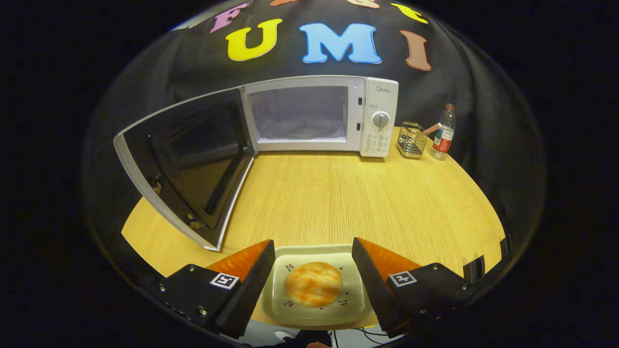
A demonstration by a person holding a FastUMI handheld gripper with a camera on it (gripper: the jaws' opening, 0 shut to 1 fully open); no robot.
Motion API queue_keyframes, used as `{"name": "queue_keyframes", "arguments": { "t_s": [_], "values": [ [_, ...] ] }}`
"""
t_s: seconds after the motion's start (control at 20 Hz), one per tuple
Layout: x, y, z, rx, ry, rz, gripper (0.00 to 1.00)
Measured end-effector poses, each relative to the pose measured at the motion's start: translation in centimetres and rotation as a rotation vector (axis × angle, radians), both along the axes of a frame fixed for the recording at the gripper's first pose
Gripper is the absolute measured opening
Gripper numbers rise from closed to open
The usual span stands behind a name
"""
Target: Open the microwave, put the food inside, and close the microwave door.
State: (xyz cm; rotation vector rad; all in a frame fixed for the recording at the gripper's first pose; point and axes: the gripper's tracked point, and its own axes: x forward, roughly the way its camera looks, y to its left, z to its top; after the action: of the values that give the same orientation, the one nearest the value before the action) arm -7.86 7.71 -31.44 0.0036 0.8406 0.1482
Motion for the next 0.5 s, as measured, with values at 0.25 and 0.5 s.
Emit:
{"name": "queue_keyframes", "arguments": {
  "t_s": [0.25,0.5],
  "values": [
    [-1.7,-0.1,-2.5,0.002,0.094,0.001,0.97],
    [-2.9,0.2,-4.4,-0.002,0.176,0.012,0.97]
  ]
}}
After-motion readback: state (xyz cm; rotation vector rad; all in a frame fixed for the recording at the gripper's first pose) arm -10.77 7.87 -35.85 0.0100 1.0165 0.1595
